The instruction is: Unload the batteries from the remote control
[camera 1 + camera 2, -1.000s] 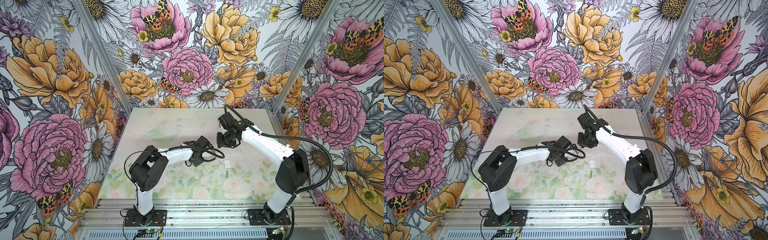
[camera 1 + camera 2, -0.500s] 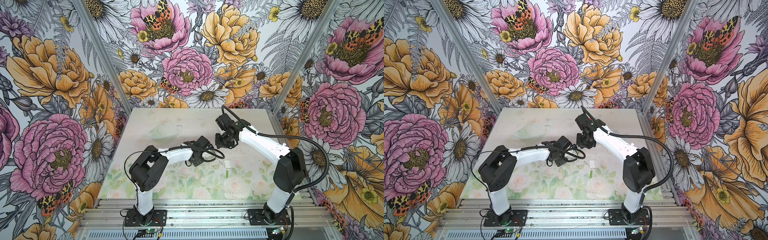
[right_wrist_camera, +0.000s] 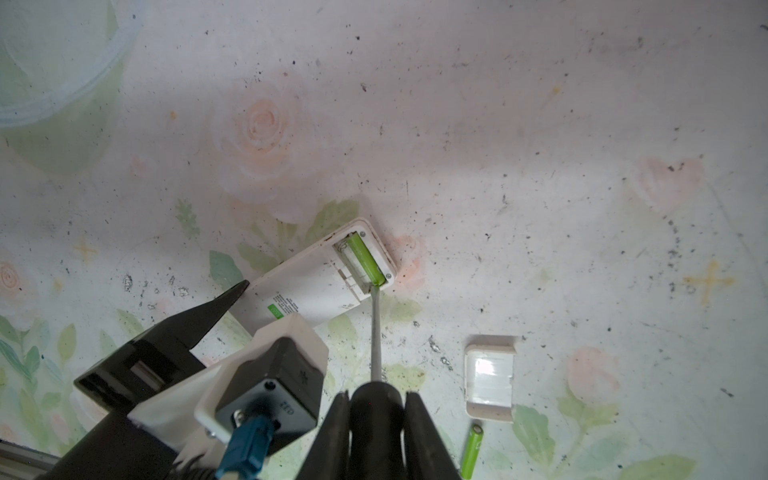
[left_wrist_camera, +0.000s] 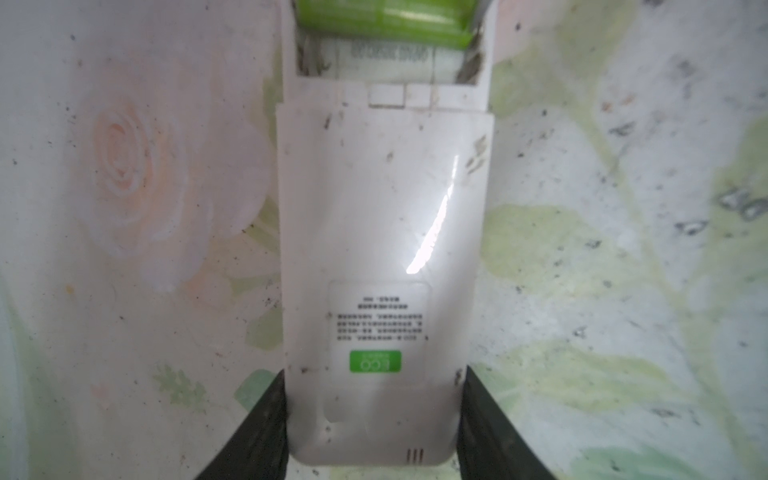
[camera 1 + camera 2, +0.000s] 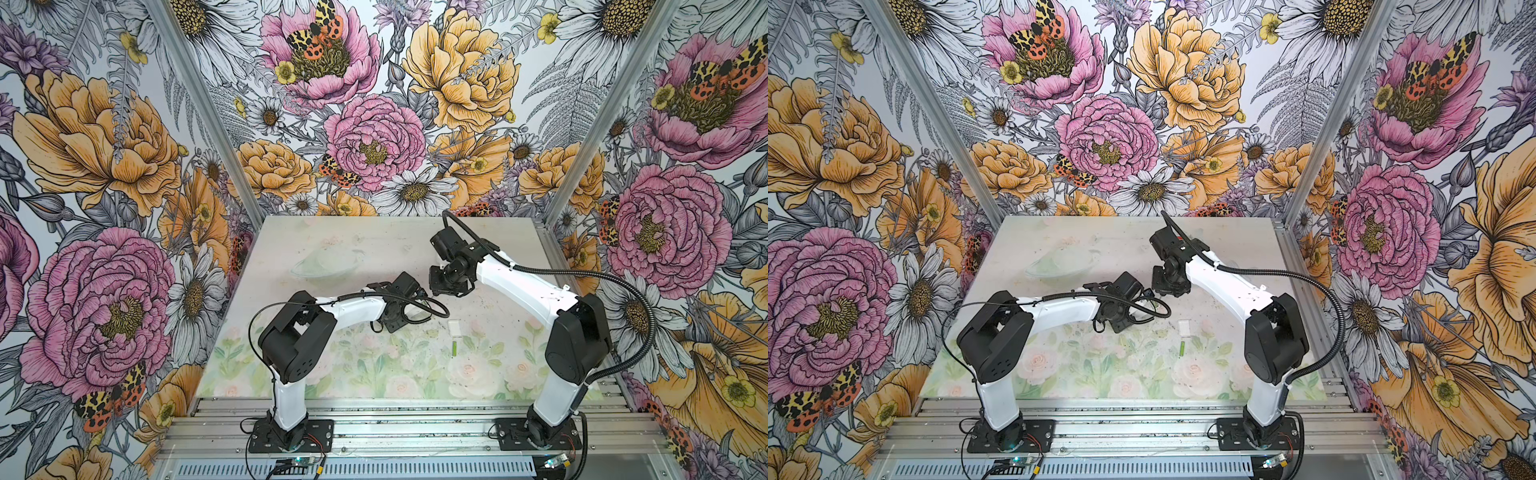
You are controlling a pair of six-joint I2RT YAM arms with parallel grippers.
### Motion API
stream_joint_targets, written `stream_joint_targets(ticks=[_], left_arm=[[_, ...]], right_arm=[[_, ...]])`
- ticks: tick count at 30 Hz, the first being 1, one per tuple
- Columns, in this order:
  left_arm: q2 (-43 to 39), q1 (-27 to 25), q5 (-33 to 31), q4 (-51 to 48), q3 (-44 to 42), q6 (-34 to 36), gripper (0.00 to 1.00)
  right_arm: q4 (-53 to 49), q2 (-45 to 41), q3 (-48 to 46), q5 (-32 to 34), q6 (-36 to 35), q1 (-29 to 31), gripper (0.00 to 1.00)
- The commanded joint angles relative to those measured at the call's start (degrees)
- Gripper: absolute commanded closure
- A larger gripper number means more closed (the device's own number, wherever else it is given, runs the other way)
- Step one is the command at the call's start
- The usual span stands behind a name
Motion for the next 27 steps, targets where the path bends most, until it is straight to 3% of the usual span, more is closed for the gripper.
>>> stream_joint_targets(ticks=[1, 22, 27], left_arm=[[0.80, -0.05, -1.10, 0.28, -0.39, 1.08, 1.00], [0.84, -0.09, -1.10, 0.26, -0.20, 1.46, 1.00], [0.97, -0.22, -1.10, 0.25, -0.24, 1.52, 1.00]], right_arm=[[1.14, 0.25, 0.18, 0.72, 0.13, 0.47, 1.00], [-0.56, 1.15, -0.23, 3.50, -1.43, 1.34, 1.00], [0.59, 0.30, 1.07, 1.41, -1.48, 1.39, 1.00]])
